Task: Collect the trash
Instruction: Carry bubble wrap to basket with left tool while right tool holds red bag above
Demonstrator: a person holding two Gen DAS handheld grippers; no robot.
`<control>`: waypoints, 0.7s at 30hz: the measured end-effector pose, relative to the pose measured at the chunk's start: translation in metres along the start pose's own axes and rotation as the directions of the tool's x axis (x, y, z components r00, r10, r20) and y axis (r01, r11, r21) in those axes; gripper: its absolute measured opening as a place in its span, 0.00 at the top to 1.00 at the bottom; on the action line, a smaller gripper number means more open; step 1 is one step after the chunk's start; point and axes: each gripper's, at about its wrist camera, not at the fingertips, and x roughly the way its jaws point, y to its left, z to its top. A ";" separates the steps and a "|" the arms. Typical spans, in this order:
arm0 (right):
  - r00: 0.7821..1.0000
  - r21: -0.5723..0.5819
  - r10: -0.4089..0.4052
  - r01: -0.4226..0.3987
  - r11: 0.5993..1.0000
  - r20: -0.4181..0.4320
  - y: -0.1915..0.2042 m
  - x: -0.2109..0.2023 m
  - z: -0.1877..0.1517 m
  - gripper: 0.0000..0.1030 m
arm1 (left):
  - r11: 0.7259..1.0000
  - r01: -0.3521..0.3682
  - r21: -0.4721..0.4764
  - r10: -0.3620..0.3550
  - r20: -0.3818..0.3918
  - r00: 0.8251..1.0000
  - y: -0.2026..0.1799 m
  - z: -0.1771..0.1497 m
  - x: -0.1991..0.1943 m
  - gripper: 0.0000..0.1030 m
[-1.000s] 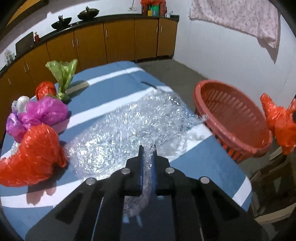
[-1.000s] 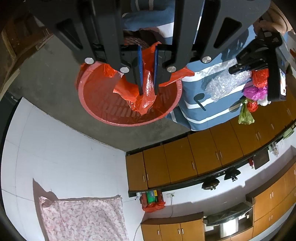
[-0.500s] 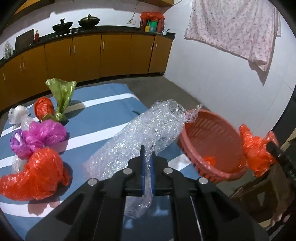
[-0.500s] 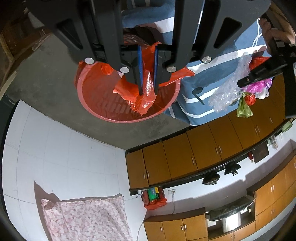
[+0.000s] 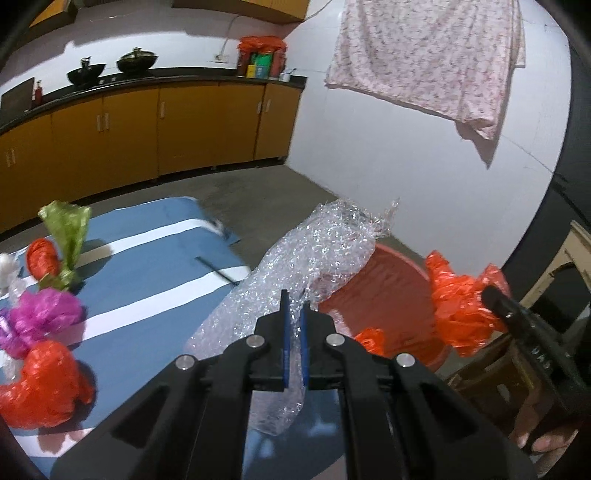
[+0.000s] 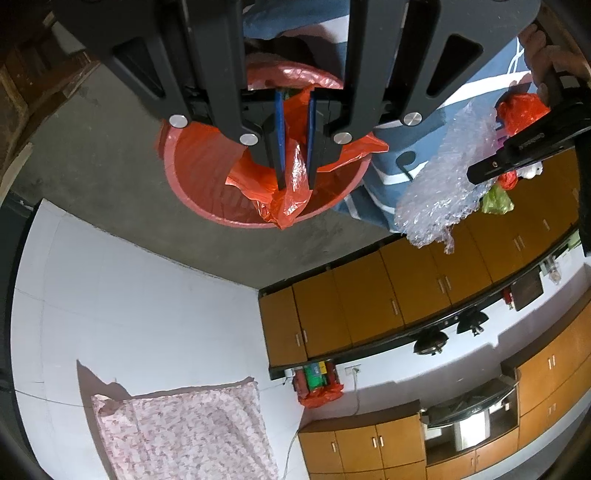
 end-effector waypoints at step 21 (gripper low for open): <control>0.996 0.061 -0.073 0.070 0.996 0.049 -0.045 0.025 0.018 0.91 | 0.983 0.171 0.063 -0.169 -0.035 0.985 -0.087 0.022 0.072 0.94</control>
